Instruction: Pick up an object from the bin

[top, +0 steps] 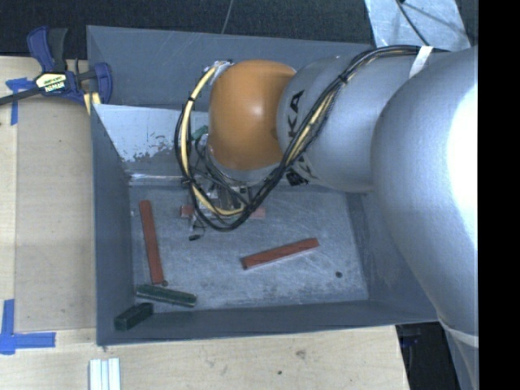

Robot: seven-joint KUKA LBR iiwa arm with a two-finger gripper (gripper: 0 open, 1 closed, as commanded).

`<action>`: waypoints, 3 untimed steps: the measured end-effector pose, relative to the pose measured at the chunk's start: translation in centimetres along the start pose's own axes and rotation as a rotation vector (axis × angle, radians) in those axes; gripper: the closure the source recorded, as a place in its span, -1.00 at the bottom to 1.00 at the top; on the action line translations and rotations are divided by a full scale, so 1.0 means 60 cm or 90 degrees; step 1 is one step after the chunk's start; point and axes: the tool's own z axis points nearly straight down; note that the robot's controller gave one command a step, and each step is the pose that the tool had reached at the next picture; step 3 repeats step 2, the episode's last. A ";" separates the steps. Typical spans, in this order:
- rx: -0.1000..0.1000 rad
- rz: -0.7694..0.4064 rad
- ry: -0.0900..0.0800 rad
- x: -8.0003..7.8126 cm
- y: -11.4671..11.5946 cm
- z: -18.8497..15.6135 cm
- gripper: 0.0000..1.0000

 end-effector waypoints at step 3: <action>0.003 -0.011 0.010 -0.003 -0.011 -0.148 1.00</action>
Offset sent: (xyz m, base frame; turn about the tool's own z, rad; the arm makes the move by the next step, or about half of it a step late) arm 0.0045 -0.0056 0.1055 -0.0282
